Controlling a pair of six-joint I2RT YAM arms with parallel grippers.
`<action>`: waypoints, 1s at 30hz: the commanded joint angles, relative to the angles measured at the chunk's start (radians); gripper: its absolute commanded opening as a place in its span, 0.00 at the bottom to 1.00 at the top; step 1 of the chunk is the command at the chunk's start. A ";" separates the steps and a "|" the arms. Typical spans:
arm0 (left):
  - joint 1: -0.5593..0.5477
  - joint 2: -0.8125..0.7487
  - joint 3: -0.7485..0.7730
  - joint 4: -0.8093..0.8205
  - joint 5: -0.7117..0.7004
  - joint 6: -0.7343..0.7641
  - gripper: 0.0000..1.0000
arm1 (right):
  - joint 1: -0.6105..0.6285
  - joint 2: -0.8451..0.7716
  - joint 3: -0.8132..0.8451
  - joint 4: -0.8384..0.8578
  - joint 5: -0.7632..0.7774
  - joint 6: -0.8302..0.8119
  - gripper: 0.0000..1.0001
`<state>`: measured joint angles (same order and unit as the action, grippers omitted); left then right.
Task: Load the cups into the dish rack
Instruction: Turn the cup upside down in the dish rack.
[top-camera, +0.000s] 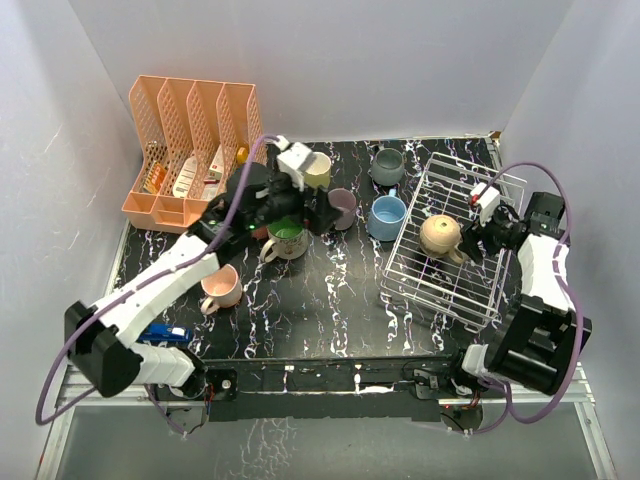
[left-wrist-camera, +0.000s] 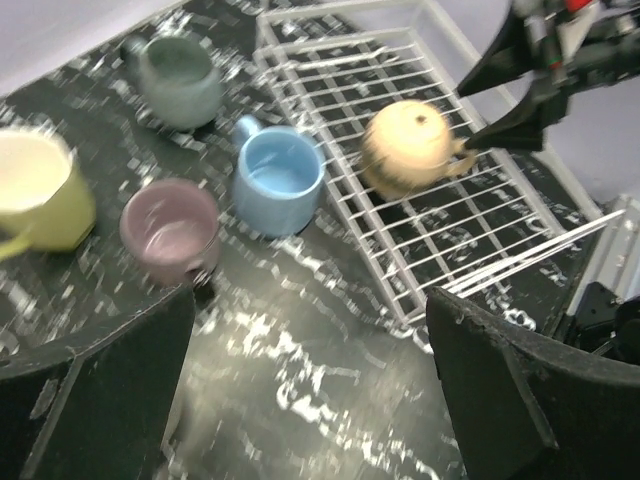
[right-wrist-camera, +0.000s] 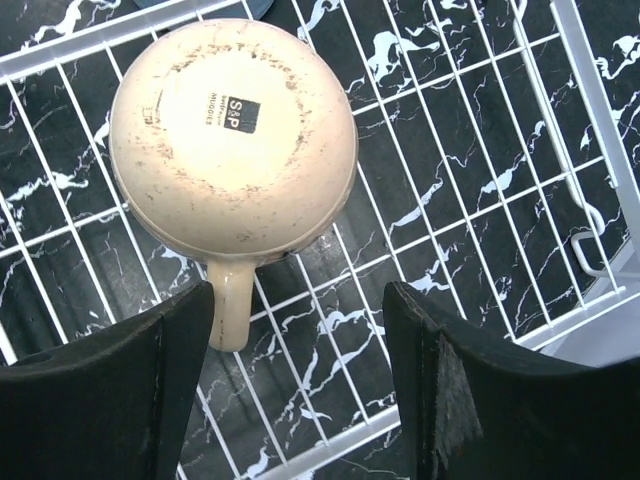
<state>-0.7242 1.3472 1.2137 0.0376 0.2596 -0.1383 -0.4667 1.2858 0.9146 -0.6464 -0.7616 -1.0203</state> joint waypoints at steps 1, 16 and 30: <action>0.076 -0.124 -0.045 -0.297 -0.004 0.004 0.97 | -0.004 0.081 0.117 -0.161 0.014 -0.116 0.70; 0.117 -0.550 -0.549 -0.122 -0.191 0.158 0.97 | 0.014 0.163 0.081 -0.105 -0.016 -0.117 0.55; 0.117 -0.659 -0.587 -0.150 -0.248 0.187 0.97 | 0.023 0.252 0.230 -0.132 -0.038 -0.012 0.08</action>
<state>-0.6113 0.6949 0.6258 -0.1211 0.0319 0.0315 -0.4442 1.5406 1.0618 -0.8471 -0.7647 -1.1400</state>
